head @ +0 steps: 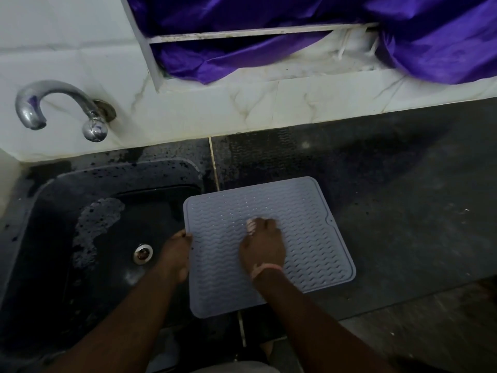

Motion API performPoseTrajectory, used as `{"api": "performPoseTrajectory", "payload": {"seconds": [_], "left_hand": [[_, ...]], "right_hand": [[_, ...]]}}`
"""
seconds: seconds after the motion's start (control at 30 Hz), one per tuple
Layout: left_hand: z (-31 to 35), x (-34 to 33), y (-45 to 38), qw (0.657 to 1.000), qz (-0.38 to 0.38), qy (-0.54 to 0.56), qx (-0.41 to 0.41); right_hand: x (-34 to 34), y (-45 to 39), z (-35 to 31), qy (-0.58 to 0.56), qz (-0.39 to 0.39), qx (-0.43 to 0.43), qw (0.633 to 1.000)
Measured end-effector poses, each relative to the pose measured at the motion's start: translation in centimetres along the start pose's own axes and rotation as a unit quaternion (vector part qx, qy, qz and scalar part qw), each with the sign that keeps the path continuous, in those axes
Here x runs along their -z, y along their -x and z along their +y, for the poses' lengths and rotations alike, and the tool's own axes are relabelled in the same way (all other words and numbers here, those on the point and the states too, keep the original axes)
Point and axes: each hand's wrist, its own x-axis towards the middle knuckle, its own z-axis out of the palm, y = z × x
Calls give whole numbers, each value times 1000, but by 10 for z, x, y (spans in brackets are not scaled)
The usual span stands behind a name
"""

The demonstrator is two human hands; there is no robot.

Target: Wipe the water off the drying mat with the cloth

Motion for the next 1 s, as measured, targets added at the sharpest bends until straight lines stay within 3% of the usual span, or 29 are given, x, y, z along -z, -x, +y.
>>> {"api": "performPoseTrajectory", "payload": {"seconds": [0.2, 0.33, 0.47, 0.57, 0.63, 0.83, 1.0], "left_hand": [[-3, 0, -6, 1000, 27, -5, -3], [2, 3, -4, 1000, 15, -9, 7], [5, 9, -9, 1000, 6, 3, 5], [8, 11, -12, 1000, 12, 7, -5], [11, 9, -13, 1000, 13, 2, -10], [14, 1, -7, 999, 10, -42, 1], [8, 6, -16, 1000, 23, -12, -8]], "right_hand": [[-22, 22, -60, -82, -146, 142, 976], [-2, -7, -26, -128, -43, 76, 988], [34, -55, 58, -28, 81, -86, 993], [36, -70, 93, 25, 87, -121, 988], [31, -61, 76, 7, 84, -125, 989], [-10, -4, -29, -11, -32, 28, 999], [-28, 14, -78, -54, -129, 193, 971]]}}
